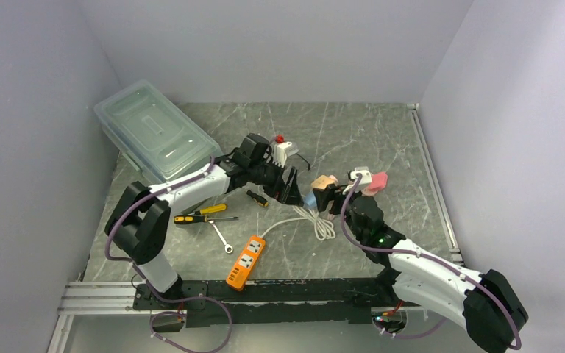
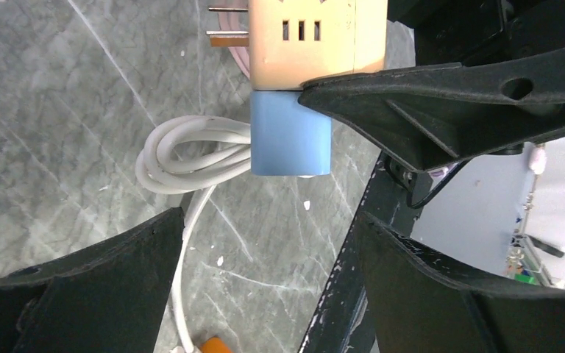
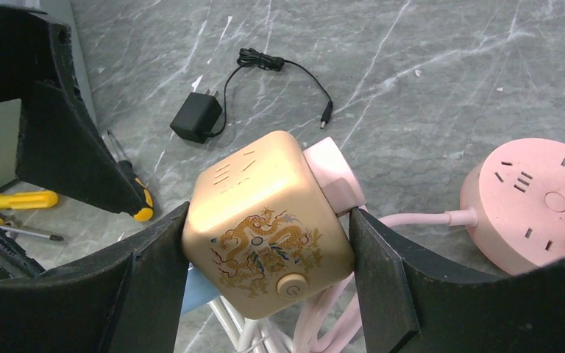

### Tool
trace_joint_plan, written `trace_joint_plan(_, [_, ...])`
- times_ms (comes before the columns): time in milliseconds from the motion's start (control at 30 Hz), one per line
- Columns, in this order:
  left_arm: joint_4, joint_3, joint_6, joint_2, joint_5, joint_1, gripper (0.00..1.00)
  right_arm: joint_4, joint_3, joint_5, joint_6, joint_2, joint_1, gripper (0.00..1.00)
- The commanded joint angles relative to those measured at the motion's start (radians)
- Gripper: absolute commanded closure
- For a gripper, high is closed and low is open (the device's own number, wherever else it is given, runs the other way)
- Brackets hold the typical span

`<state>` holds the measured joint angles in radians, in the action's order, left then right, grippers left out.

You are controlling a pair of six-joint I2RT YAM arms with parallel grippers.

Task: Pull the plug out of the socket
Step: Remove the plug from the socket.

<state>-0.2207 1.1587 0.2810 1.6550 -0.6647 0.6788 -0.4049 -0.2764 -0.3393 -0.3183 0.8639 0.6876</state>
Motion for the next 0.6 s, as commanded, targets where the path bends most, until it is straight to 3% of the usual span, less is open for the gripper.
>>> trace_joint_plan(0, [0.111, 0.003, 0.068, 0.004, -0.083, 0.016, 0.11, -0.191, -0.013, 0.012, -0.036, -0.016, -0.004, 1.0])
trace_joint_plan(200, [0.063, 0.026, 0.067, 0.03, -0.024, 0.021, 0.1, -0.213, -0.002, 0.048, -0.047, -0.027, -0.004, 1.0])
trace_joint_plan(567, [0.102, 0.039, 0.117, 0.09, -0.066, 0.023, 0.1, -0.248, 0.015, 0.098, -0.056, -0.051, -0.003, 1.0])
